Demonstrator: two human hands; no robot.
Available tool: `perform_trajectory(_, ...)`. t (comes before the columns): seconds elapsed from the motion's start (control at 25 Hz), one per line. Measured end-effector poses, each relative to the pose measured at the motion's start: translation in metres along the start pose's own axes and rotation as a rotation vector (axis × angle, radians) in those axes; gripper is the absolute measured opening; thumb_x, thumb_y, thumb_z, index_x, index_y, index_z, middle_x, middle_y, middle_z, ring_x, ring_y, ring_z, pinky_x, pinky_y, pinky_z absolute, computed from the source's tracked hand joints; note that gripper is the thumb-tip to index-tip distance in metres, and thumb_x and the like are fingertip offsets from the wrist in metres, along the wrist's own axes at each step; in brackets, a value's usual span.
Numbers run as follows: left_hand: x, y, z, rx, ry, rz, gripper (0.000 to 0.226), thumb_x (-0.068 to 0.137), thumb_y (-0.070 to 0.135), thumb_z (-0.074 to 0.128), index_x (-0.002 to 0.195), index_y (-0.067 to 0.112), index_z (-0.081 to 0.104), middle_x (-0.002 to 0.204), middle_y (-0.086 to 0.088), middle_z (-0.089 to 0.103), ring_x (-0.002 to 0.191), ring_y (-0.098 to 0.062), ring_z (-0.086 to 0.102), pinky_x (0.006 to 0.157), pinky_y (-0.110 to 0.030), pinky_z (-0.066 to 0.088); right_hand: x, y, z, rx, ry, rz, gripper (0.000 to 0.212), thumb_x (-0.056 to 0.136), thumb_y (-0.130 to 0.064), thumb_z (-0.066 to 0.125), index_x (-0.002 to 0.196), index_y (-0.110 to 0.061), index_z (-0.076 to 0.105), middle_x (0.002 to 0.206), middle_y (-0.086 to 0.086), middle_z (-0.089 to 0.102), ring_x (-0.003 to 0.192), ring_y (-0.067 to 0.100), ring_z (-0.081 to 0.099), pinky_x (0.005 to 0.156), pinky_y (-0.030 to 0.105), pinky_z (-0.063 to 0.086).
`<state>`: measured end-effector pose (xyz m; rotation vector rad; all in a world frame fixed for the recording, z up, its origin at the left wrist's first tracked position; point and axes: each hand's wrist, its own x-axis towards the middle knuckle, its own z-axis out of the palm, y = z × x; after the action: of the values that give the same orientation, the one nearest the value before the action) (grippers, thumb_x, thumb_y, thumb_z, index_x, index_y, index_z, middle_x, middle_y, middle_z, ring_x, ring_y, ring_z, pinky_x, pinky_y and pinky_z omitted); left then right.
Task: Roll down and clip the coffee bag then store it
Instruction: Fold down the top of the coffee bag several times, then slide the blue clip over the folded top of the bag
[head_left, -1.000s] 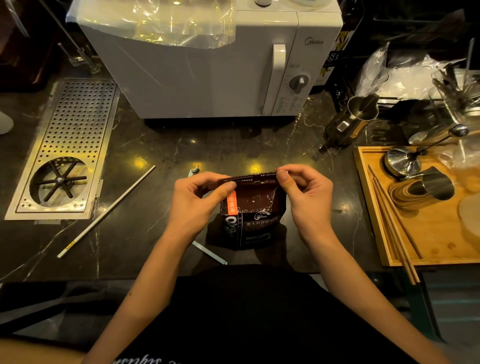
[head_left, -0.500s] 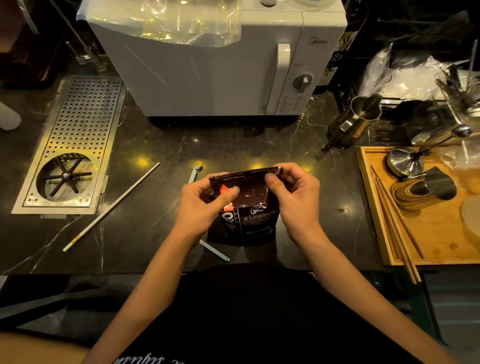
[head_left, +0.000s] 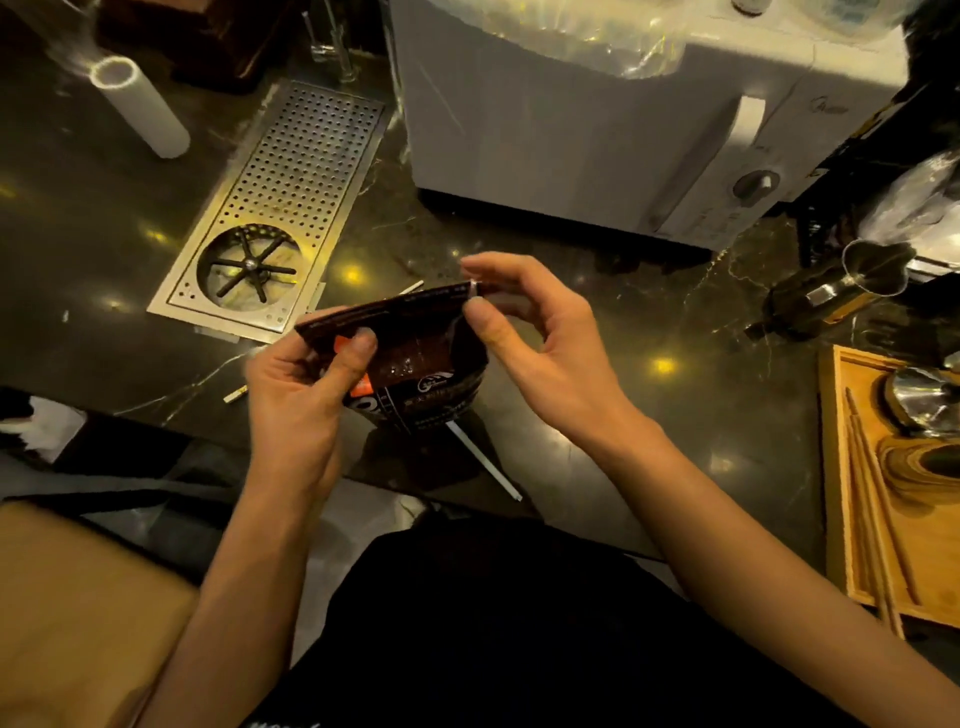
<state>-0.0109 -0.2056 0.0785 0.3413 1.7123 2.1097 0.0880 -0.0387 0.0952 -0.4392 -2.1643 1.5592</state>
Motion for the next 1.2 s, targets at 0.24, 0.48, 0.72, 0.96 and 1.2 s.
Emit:
perform_trajectory(0.24,0.0,0.0,-0.05,0.0,0.14,-0.022,0.014,0.066,0.034,0.077,0.078,0.027,0.077,0.072,0.015,0.072,0.076,-0.001,0.067,0.081,-0.027,0.059,-0.004,0.058,0.039,-0.703,-0.414,0.219,0.048,0.088,-0.047,0.06,0.131,-0.034,0.046,0.106,-0.004,0.064,0.096,0.018,0.063,0.079,0.043,0.055)
perform_trajectory(0.48,0.01,-0.006,-0.073,0.018,0.112,-0.043,0.011,0.07,0.029,0.078,0.081,0.027,0.076,0.076,0.014,0.072,0.08,-0.003,0.067,0.079,-0.025,0.057,-0.005,0.083,0.061,-0.978,-0.646,0.349,0.055,0.081,-0.053,0.066,0.126,-0.032,0.042,0.112,0.0,0.067,0.104,0.032,0.064,0.075,0.042,0.052)
perform_trajectory(0.72,0.027,-0.015,-0.082,0.049,0.031,-0.078,0.013,0.077,0.018,0.072,0.087,0.026,0.075,0.083,0.012,0.075,0.09,-0.01,0.067,0.084,-0.028,0.057,-0.002,0.085,0.071,-1.029,-0.639,0.377,0.035,0.088,-0.027,0.061,0.117,-0.017,0.046,0.111,0.014,0.066,0.099,0.043,0.062,0.074,0.045,0.049)
perform_trajectory(0.96,0.047,-0.018,-0.067,0.073,-0.065,-0.092,0.02,0.083,0.007,0.069,0.09,0.026,0.074,0.084,0.01,0.074,0.092,-0.013,0.068,0.082,-0.028,0.057,-0.001,0.066,0.039,-0.976,-0.307,0.346,0.031,0.088,-0.025,0.061,0.118,-0.028,0.052,0.113,-0.002,0.069,0.101,0.033,0.065,0.076,0.047,0.055)
perform_trajectory(1.2,0.052,-0.028,-0.005,0.106,-0.185,-0.059,0.028,0.084,0.001,0.067,0.083,0.028,0.074,0.077,0.013,0.074,0.082,-0.002,0.068,0.077,-0.019,0.054,-0.01,0.05,-0.045,-0.31,0.273,0.446,0.033,0.083,-0.007,0.073,0.114,-0.017,0.066,0.087,-0.001,0.064,0.081,0.02,0.07,0.068,0.031,0.06)
